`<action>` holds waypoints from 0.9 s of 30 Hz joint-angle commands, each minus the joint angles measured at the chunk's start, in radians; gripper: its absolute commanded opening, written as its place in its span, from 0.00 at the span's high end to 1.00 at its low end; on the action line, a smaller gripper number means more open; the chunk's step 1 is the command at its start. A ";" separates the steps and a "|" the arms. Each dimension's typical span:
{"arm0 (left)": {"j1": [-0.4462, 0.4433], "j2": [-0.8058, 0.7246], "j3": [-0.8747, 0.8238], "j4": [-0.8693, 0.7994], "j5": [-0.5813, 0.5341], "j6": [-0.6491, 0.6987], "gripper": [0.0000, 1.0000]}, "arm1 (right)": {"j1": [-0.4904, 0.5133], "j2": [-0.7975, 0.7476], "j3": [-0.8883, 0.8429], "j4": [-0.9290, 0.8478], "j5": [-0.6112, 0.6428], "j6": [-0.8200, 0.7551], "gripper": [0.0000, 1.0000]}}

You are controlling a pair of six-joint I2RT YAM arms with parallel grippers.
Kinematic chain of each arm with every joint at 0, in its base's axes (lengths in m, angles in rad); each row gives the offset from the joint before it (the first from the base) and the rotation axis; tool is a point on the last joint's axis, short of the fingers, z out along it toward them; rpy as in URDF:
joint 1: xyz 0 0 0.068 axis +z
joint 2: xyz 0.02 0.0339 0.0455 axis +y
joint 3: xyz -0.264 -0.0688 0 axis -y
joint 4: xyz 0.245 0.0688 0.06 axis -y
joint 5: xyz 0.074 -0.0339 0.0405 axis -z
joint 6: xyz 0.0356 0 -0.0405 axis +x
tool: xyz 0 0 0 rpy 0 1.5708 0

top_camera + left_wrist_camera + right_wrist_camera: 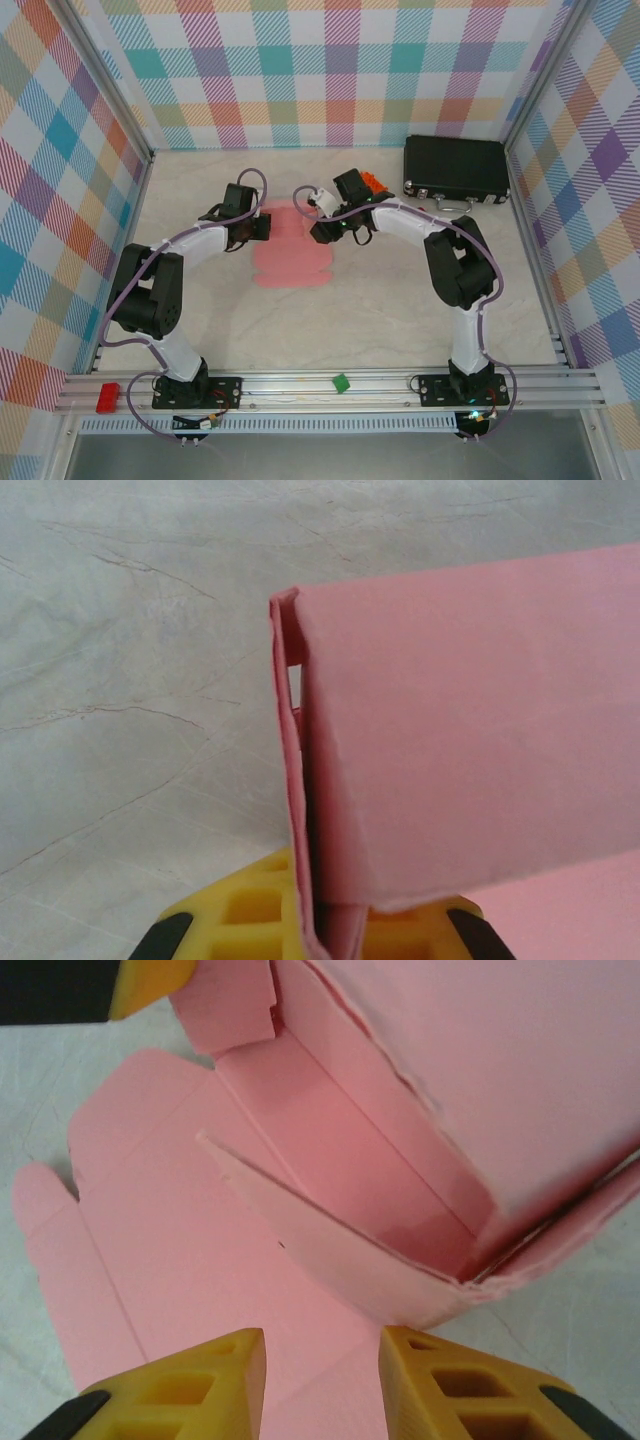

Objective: Fold the paper box

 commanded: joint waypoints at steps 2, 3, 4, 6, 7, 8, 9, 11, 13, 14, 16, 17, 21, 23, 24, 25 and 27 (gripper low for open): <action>-0.013 -0.020 0.008 -0.032 0.068 -0.007 0.94 | 0.006 0.019 0.023 0.083 0.052 0.054 0.65; -0.014 -0.025 0.009 -0.045 0.079 -0.008 0.94 | 0.006 0.019 0.022 0.094 0.067 0.061 0.65; -0.014 -0.030 0.010 -0.059 0.086 -0.013 0.94 | 0.006 0.020 0.020 0.104 0.083 0.068 0.65; -0.015 -0.040 0.007 -0.084 0.099 -0.019 0.95 | 0.007 0.022 0.018 0.124 0.113 0.079 0.66; -0.015 -0.046 0.006 -0.093 0.103 -0.024 0.95 | 0.006 0.024 0.020 0.127 0.123 0.085 0.66; -0.015 -0.053 0.001 -0.100 0.111 -0.025 0.95 | 0.006 0.027 0.022 0.129 0.138 0.090 0.66; -0.016 -0.057 -0.004 -0.106 0.121 -0.025 0.95 | 0.006 0.030 0.024 0.133 0.149 0.095 0.66; -0.017 -0.065 -0.011 -0.116 0.138 -0.024 0.95 | 0.006 0.037 0.028 0.136 0.151 0.097 0.66; -0.017 -0.064 -0.011 -0.128 0.156 -0.018 0.95 | 0.007 0.046 0.036 0.134 0.148 0.097 0.66; -0.017 -0.063 -0.010 -0.134 0.159 -0.015 0.95 | 0.007 0.054 0.043 0.129 0.146 0.097 0.66; -0.017 -0.062 -0.008 -0.140 0.161 -0.012 0.95 | 0.006 0.065 0.057 0.124 0.141 0.097 0.66; -0.017 -0.062 -0.008 -0.140 0.162 -0.010 0.95 | 0.007 0.073 0.062 0.123 0.139 0.098 0.66; -0.017 -0.058 0.001 -0.140 0.170 0.002 0.95 | 0.004 0.087 0.078 0.132 0.107 0.101 0.65; -0.017 -0.052 0.008 -0.140 0.170 0.006 0.95 | 0.003 0.096 0.087 0.134 0.096 0.114 0.64; -0.017 -0.048 0.012 -0.170 0.168 0.008 0.95 | -0.001 0.102 0.092 0.132 0.091 0.124 0.64; -0.017 -0.045 0.015 -0.173 0.168 0.009 0.95 | -0.003 0.108 0.096 0.130 0.087 0.132 0.63; -0.017 -0.041 0.014 -0.171 0.170 0.011 0.95 | -0.010 0.113 0.095 0.139 0.079 0.165 0.62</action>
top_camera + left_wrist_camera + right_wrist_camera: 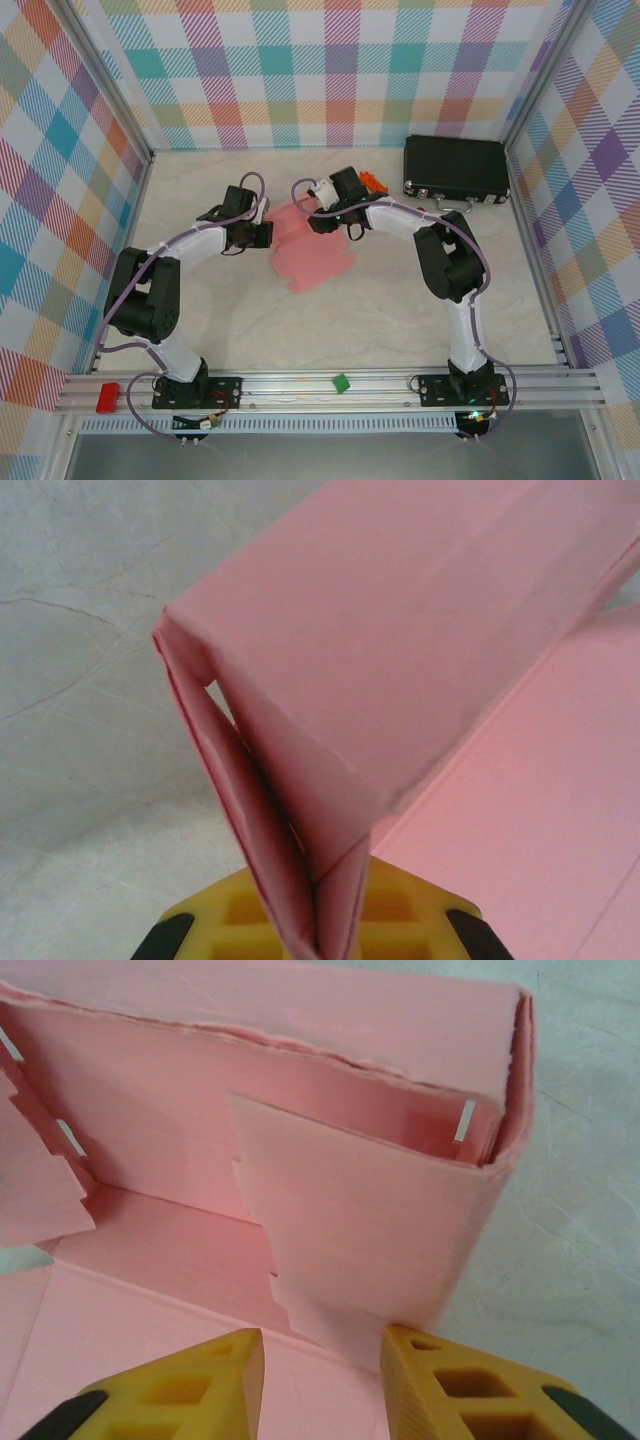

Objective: Fold the paper box

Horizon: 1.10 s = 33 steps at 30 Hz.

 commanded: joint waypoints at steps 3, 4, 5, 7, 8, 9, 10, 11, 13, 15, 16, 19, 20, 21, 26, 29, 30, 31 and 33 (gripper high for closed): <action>-0.012 -0.007 0.014 -0.027 0.048 0.031 0.95 | -0.018 0.028 0.031 0.038 -0.047 0.075 0.61; -0.012 -0.005 0.015 -0.027 0.048 0.033 0.95 | -0.021 0.029 0.033 0.038 -0.050 0.080 0.60; -0.012 -0.003 0.017 -0.029 0.049 0.037 0.95 | -0.021 0.032 0.035 0.037 -0.051 0.084 0.59; -0.012 0.001 0.022 -0.036 0.050 0.040 0.95 | -0.026 0.034 0.039 0.038 -0.060 0.092 0.59; -0.012 0.002 0.023 -0.037 0.050 0.044 0.95 | -0.028 0.037 0.040 0.036 -0.063 0.095 0.59; -0.012 0.004 0.025 -0.038 0.051 0.046 0.95 | -0.029 0.040 0.044 0.033 -0.062 0.099 0.59; -0.012 0.003 0.027 -0.040 0.051 0.047 0.95 | -0.031 0.043 0.049 0.027 -0.060 0.100 0.59; -0.012 0.004 0.029 -0.042 0.051 0.048 0.95 | -0.032 0.046 0.054 0.023 -0.056 0.101 0.59; -0.014 0.006 0.031 -0.044 0.054 0.051 0.95 | -0.032 0.056 0.066 0.009 -0.036 0.105 0.60; -0.012 0.008 0.036 -0.048 0.057 0.055 0.95 | -0.032 0.069 0.083 -0.010 -0.026 0.104 0.61; -0.013 0.010 0.038 -0.049 0.061 0.056 0.95 | -0.032 0.073 0.089 -0.015 -0.026 0.103 0.62; -0.012 0.016 0.046 -0.057 0.062 0.057 0.95 | -0.032 0.085 0.104 -0.030 -0.041 0.097 0.65; -0.012 0.018 0.048 -0.056 0.062 0.057 0.95 | -0.032 0.087 0.106 -0.032 -0.041 0.098 0.65; -0.013 0.016 0.049 -0.057 0.063 0.056 0.95 | -0.032 0.089 0.108 -0.034 -0.039 0.099 0.66; -0.012 0.019 0.054 -0.061 0.065 0.055 0.95 | -0.032 0.090 0.123 -0.063 -0.049 0.087 0.67; -0.012 0.021 0.056 -0.064 0.055 0.058 0.95 | -0.032 0.066 0.111 -0.067 -0.045 0.080 0.65; -0.012 0.021 0.057 -0.065 0.048 0.058 0.95 | -0.032 0.052 0.102 -0.066 -0.041 0.076 0.65; -0.012 0.020 0.058 -0.068 0.044 0.059 0.95 | -0.032 0.041 0.095 -0.066 -0.037 0.071 0.65; -0.012 0.021 0.060 -0.073 0.036 0.060 0.95 | -0.032 0.014 0.076 -0.069 -0.024 0.056 0.64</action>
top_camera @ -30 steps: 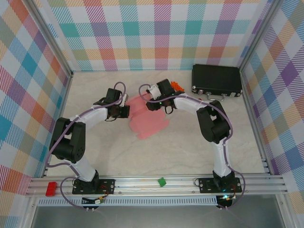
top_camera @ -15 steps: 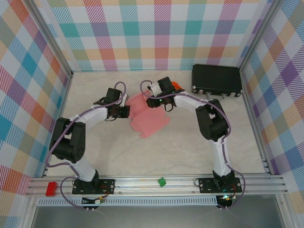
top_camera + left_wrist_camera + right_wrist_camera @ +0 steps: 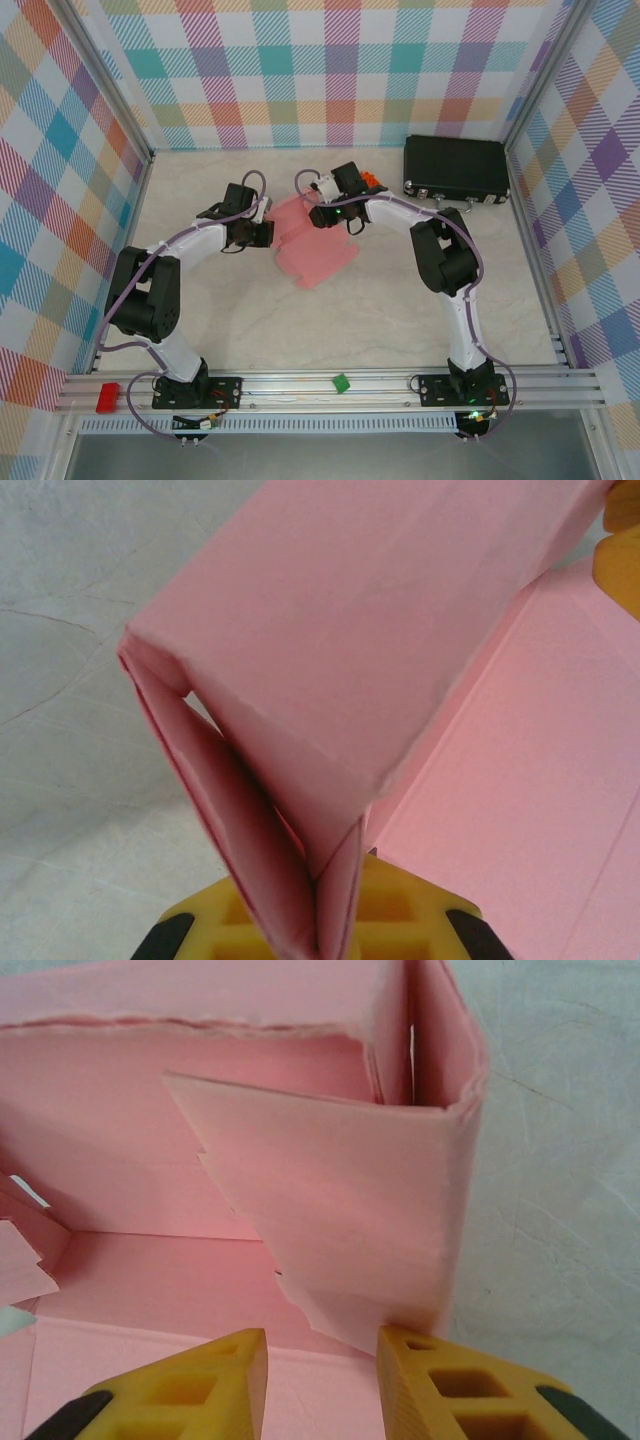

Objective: Fold the paper box

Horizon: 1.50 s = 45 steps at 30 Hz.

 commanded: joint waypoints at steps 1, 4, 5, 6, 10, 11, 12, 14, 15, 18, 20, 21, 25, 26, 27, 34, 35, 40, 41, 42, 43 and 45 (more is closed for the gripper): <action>-0.013 0.015 0.031 -0.036 0.014 0.027 0.95 | -0.002 -0.067 -0.024 -0.019 0.019 -0.034 0.64; -0.012 0.016 0.031 -0.039 0.005 0.030 0.95 | -0.002 -0.097 -0.048 -0.022 0.052 -0.045 0.63; -0.012 0.015 0.032 -0.040 0.002 0.032 0.95 | -0.003 -0.106 -0.053 -0.023 0.058 -0.045 0.63; -0.012 0.016 0.031 -0.040 0.000 0.034 0.95 | -0.004 -0.113 -0.058 -0.023 0.062 -0.046 0.62; -0.012 0.016 0.031 -0.040 -0.001 0.036 0.95 | -0.015 -0.119 -0.070 -0.022 0.061 -0.046 0.60; -0.013 0.017 0.032 -0.041 -0.001 0.037 0.95 | -0.020 -0.117 -0.070 -0.023 0.058 -0.046 0.60; -0.012 0.017 0.033 -0.041 -0.001 0.038 0.95 | -0.023 -0.114 -0.070 -0.022 0.058 -0.046 0.60; -0.012 0.016 0.033 -0.043 -0.001 0.038 0.95 | -0.031 -0.108 -0.069 -0.018 0.052 -0.046 0.60; -0.013 0.016 0.033 -0.043 0.000 0.040 0.95 | -0.034 -0.104 -0.066 -0.019 0.051 -0.046 0.60; -0.012 0.017 0.034 -0.043 -0.001 0.042 0.95 | -0.043 -0.092 -0.053 -0.033 0.043 -0.046 0.60; -0.012 0.018 0.033 -0.043 -0.002 0.042 0.95 | -0.046 -0.093 -0.053 -0.033 0.038 -0.046 0.61; -0.012 0.019 0.034 -0.043 0.000 0.042 0.95 | -0.047 -0.092 -0.052 -0.033 0.038 -0.044 0.61; -0.012 0.022 0.035 -0.043 0.000 0.044 0.95 | -0.048 -0.102 -0.055 -0.040 0.026 -0.046 0.60; -0.012 0.022 0.036 -0.043 0.000 0.044 0.95 | -0.048 -0.111 -0.063 -0.036 0.019 -0.046 0.60; -0.012 0.023 0.037 -0.044 0.001 0.043 0.95 | -0.048 -0.121 -0.074 -0.025 0.006 -0.046 0.60; -0.013 0.026 0.043 -0.044 -0.011 0.045 0.95 | -0.048 -0.223 -0.171 0.047 -0.077 -0.116 0.50; -0.012 0.028 0.045 -0.045 -0.017 0.045 0.95 | -0.049 -0.236 -0.193 0.062 -0.072 -0.119 0.48; -0.012 0.037 0.051 -0.043 -0.020 0.049 0.95 | -0.072 -0.288 -0.260 0.110 -0.092 -0.122 0.44; -0.012 0.038 0.052 -0.045 -0.019 0.051 0.95 | -0.079 -0.299 -0.278 0.128 -0.103 -0.119 0.43; -0.012 0.038 0.054 -0.047 -0.020 0.052 0.95 | -0.088 -0.313 -0.300 0.150 -0.120 -0.118 0.43; -0.012 0.039 0.054 -0.047 -0.021 0.053 0.95 | -0.094 -0.325 -0.320 0.172 -0.138 -0.116 0.42; -0.012 0.039 0.057 -0.048 -0.021 0.061 0.95 | -0.110 -0.356 -0.366 0.233 -0.158 -0.104 0.41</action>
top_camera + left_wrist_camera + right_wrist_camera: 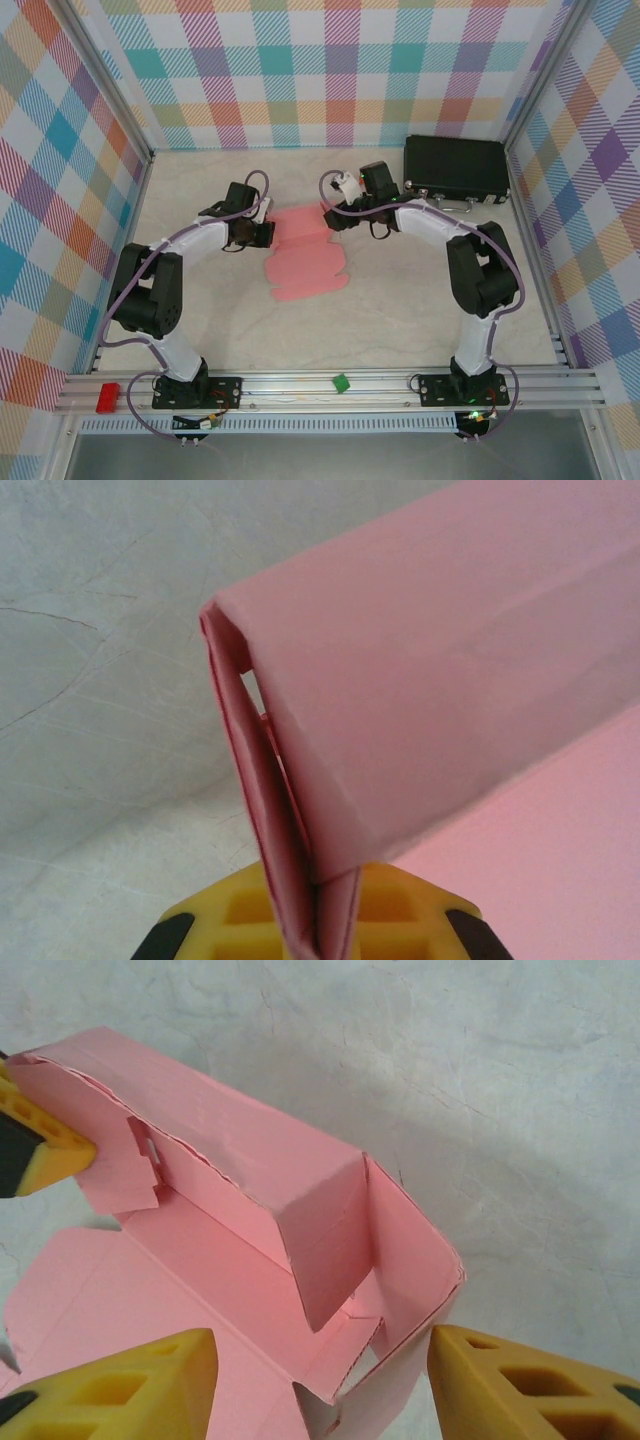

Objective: Fold the paper box

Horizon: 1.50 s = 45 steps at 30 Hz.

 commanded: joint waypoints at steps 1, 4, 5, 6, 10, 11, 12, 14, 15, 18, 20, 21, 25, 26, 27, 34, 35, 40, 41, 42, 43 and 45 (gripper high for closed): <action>-0.010 0.010 0.027 -0.020 -0.002 0.026 0.95 | -0.034 -0.064 -0.070 0.124 -0.081 0.003 0.40; -0.010 0.009 0.029 -0.022 -0.002 0.034 0.95 | -0.062 -0.083 -0.097 0.169 -0.086 0.037 0.37; -0.010 0.009 0.029 -0.022 -0.001 0.035 0.95 | -0.073 -0.080 -0.095 0.165 -0.076 0.040 0.37; -0.011 0.009 0.029 -0.021 -0.001 0.034 0.95 | -0.086 -0.076 -0.094 0.162 -0.067 0.086 0.37; -0.012 0.009 0.028 -0.023 -0.002 0.037 0.95 | -0.113 -0.091 -0.134 0.198 -0.084 0.107 0.37; -0.011 0.008 0.027 -0.023 -0.002 0.037 0.95 | -0.117 -0.095 -0.142 0.203 -0.089 0.108 0.36; -0.010 0.008 0.027 -0.024 -0.002 0.039 0.95 | -0.119 -0.092 -0.143 0.200 -0.082 0.104 0.36; -0.010 0.008 0.029 -0.023 -0.003 0.039 0.95 | -0.123 -0.084 -0.139 0.183 -0.049 0.110 0.36; -0.011 0.007 0.029 -0.025 -0.003 0.039 0.95 | -0.127 -0.076 -0.136 0.176 -0.021 0.116 0.36; -0.010 0.004 0.028 -0.024 -0.002 0.040 0.95 | -0.129 -0.024 -0.067 0.074 0.027 0.099 0.37; -0.010 0.003 0.027 -0.023 -0.001 0.042 0.95 | -0.129 0.035 0.017 -0.048 0.006 0.071 0.39; -0.010 0.003 0.027 -0.024 -0.001 0.042 0.95 | -0.131 0.061 0.055 -0.099 -0.010 0.058 0.40; -0.010 0.003 0.027 -0.023 -0.001 0.042 0.95 | -0.127 0.114 0.107 -0.149 -0.071 0.005 0.41; -0.010 0.005 0.029 -0.023 -0.001 0.041 0.95 | -0.125 0.116 0.102 -0.141 -0.087 -0.004 0.41; -0.010 0.004 0.029 -0.021 -0.001 0.040 0.95 | -0.123 0.118 0.101 -0.141 -0.105 -0.014 0.41; -0.010 0.008 0.032 -0.022 0.001 0.038 0.95 | -0.102 0.165 0.160 -0.229 -0.183 -0.074 0.41; -0.011 0.008 0.031 -0.021 0.001 0.038 0.95 | -0.097 0.169 0.165 -0.237 -0.192 -0.083 0.41; -0.010 0.010 0.032 -0.021 0.001 0.037 0.95 | -0.078 0.185 0.182 -0.247 -0.218 -0.104 0.40; -0.010 0.011 0.033 -0.022 0.001 0.036 0.95 | -0.077 0.187 0.186 -0.250 -0.221 -0.105 0.40; -0.010 0.011 0.033 -0.022 0.002 0.036 0.95 | -0.076 0.190 0.189 -0.250 -0.235 -0.109 0.40; -0.010 0.011 0.033 -0.022 0.004 0.037 0.95 | -0.074 0.193 0.191 -0.251 -0.241 -0.110 0.40; -0.010 0.012 0.035 -0.020 0.004 0.036 0.95 | -0.069 0.200 0.202 -0.257 -0.254 -0.115 0.40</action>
